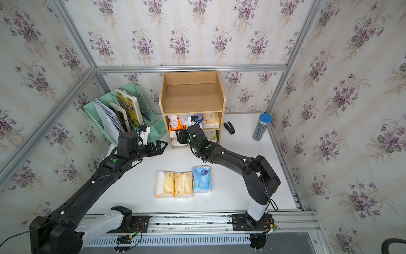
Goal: Remove the tissue boxes from the shelf
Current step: Pick up a box of tissues from the shelf.
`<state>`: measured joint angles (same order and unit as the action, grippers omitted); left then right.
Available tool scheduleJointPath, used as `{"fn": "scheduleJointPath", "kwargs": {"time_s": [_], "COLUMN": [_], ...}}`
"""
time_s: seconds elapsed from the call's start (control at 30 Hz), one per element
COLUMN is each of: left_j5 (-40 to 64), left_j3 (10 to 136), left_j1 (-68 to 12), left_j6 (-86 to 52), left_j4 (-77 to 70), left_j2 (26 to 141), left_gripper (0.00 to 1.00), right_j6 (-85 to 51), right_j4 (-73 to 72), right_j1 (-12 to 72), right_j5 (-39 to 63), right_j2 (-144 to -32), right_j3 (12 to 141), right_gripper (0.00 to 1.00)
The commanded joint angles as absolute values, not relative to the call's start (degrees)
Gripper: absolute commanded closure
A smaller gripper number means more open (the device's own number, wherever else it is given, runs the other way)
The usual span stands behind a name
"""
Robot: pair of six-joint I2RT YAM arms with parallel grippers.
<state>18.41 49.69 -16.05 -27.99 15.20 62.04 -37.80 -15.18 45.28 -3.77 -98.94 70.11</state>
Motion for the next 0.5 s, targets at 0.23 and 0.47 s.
{"fn": "scheduleJointPath", "kwargs": {"time_s": [0.23,0.47], "left_j5": [19.0,18.6], "left_j3": [49.4,48.9], "left_j1": [-16.0,-16.0], "left_j6": [-28.5,-28.1], "left_j4": [14.2,15.0], "left_j2": [62.1,61.3], "left_gripper": [0.01,0.01], "right_j6": [-37.0,-37.4], "right_j4": [-15.1,-17.3], "right_j1": [44.6,44.6], "right_j5": [-2.6,-1.9], "right_j2": [-103.3,-104.5], "right_j3": [75.2,75.3], "right_gripper": [0.38,0.71]}}
